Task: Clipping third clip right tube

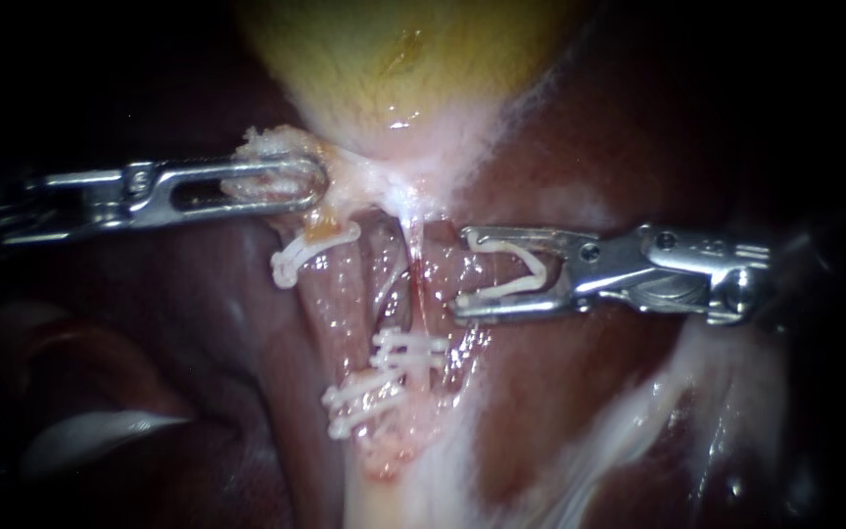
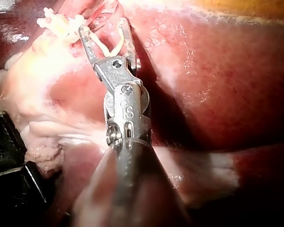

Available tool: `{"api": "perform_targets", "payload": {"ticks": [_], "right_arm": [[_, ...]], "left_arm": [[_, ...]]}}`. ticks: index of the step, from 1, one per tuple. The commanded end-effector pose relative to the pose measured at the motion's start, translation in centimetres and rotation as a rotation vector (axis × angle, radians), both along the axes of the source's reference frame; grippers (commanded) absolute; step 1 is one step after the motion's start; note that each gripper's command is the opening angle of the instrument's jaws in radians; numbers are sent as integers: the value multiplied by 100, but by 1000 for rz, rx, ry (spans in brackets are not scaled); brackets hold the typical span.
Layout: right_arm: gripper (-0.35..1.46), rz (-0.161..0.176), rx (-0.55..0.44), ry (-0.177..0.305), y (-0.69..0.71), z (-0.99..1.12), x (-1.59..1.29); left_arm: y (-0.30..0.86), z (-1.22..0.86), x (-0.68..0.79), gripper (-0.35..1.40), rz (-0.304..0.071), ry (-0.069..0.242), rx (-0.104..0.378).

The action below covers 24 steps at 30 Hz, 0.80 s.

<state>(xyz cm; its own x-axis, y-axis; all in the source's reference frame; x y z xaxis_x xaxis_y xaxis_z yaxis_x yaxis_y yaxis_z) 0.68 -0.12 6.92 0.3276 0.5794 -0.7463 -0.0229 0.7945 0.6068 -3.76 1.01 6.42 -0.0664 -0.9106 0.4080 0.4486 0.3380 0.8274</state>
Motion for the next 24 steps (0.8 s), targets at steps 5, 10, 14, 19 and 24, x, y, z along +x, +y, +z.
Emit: {"api": "perform_targets", "payload": {"ticks": [5,10,14,19,24], "right_arm": [[48,5,7,-7,-2,8,9],[47,5,25,-4,-2,12,14],[47,1,40,1,-3,13,20],[47,-6,52,9,-6,17,32],[47,-4,68,13,-6,18,41]], "left_arm": [[-1,-2,-1,-35,3,-3,1],[-2,-2,-2,-35,3,-2,1],[-2,-3,-2,-35,2,-2,1],[-2,-3,-2,-35,2,-2,1],[-2,-3,-2,-35,2,-2,1]]}}
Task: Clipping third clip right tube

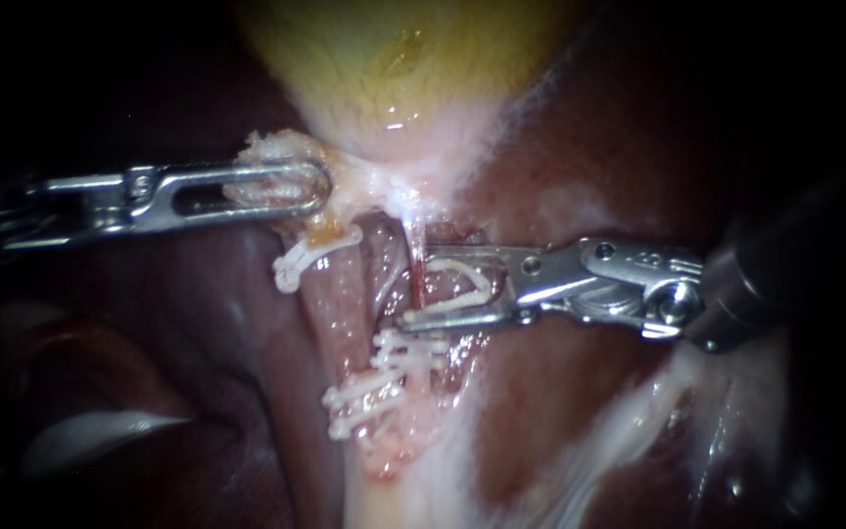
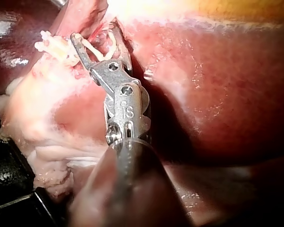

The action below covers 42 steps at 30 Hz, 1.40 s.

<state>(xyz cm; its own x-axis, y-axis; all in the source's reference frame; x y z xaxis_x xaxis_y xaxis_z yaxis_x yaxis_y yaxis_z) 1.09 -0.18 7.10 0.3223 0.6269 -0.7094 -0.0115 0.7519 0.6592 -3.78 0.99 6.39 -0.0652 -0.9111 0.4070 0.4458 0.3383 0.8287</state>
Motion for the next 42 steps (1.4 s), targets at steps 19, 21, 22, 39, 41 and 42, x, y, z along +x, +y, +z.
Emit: {"api": "perform_targets", "payload": {"ticks": [19,21,22,39,41,42], "right_arm": [[47,16,67,72,1,5,16],[47,26,67,83,2,5,16],[47,29,68,88,2,4,16],[46,84,214,272,14,-34,14],[46,83,228,282,14,-37,15],[46,84,235,285,14,-38,15]], "left_arm": [[-1,-1,0,-35,-1,1,0],[-1,-1,0,-35,-1,1,-1],[-1,0,0,-35,-1,1,-1],[-1,2,1,-35,0,1,-2],[-1,2,1,-35,0,1,-2],[-1,2,1,-35,0,1,-2]]}}
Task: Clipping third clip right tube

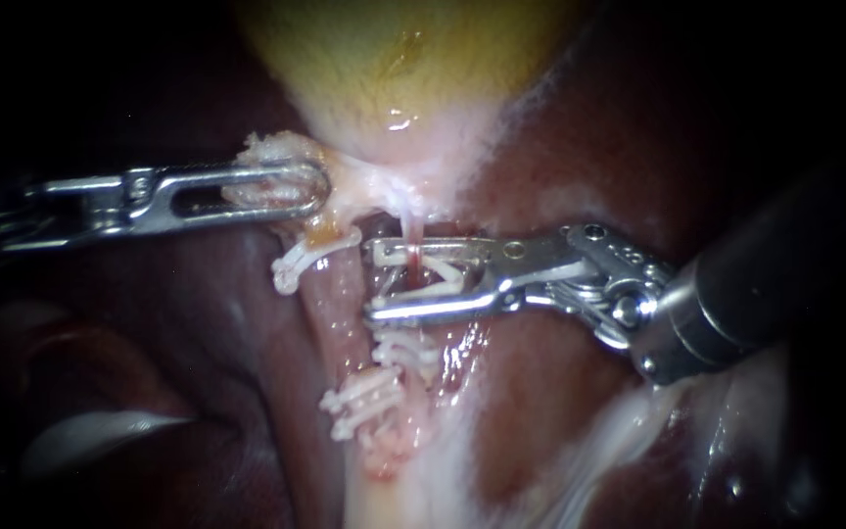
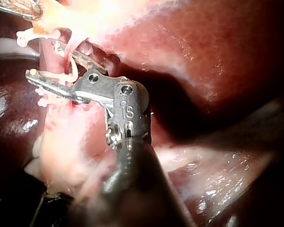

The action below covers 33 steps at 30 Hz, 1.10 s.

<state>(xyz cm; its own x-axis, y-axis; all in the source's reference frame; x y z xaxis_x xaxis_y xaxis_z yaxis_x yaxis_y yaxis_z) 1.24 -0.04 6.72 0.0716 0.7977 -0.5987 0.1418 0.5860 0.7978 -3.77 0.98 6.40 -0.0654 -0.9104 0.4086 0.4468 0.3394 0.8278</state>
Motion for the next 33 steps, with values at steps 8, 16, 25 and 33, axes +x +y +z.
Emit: {"api": "perform_targets", "payload": {"ticks": [8,16,25,33], "right_arm": [[44,-1,20,0,1,0,0],[17,26,76,-32,1,0,0],[-35,57,144,-68,3,5,-12],[-35,42,143,-102,2,8,-16]], "left_arm": [[0,0,0,-35,0,0,0],[0,0,0,-35,0,0,0],[-1,1,0,-35,0,0,0],[-1,0,0,-35,0,0,0]]}}
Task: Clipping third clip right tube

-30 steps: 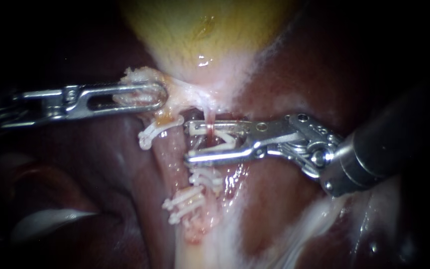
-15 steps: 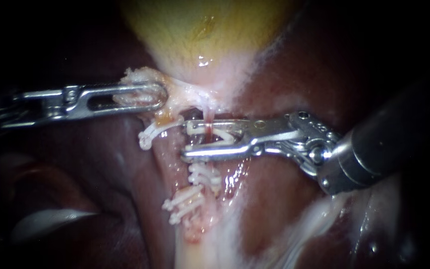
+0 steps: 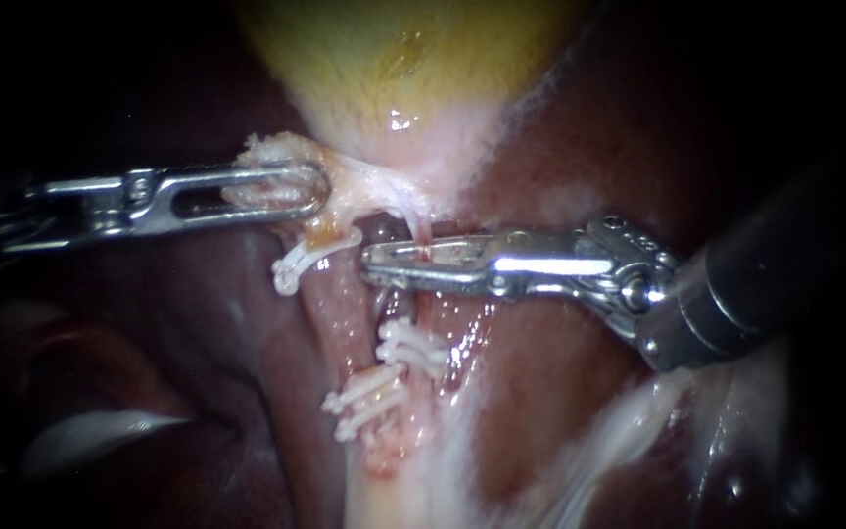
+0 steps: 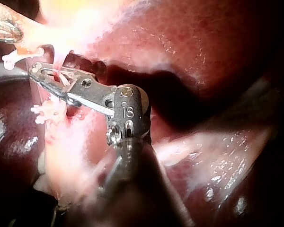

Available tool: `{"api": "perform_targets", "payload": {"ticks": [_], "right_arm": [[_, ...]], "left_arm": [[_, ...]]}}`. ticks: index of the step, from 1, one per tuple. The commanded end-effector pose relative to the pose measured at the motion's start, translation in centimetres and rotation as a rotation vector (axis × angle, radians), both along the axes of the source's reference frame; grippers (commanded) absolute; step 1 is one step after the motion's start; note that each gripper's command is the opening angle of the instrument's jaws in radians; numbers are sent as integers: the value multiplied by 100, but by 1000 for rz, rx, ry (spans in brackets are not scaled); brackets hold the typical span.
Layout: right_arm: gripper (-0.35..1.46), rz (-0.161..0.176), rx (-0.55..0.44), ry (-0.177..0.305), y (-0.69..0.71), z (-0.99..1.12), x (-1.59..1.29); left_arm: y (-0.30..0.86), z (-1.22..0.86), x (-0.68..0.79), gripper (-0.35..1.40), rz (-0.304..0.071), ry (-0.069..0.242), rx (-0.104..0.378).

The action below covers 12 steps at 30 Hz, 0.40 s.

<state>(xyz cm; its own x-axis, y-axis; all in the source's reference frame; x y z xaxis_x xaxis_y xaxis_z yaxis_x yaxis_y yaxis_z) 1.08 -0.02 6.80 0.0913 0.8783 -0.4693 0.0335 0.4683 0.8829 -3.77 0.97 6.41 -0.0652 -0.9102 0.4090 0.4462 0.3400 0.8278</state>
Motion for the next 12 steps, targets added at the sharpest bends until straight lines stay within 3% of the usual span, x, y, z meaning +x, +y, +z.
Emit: {"api": "perform_targets", "payload": {"ticks": [1,12], "right_arm": [[-35,0,-1,0,0,0,1],[-35,0,0,0,1,0,0]], "left_arm": [[0,0,0,-35,0,0,0],[0,0,0,-35,0,0,0]]}}
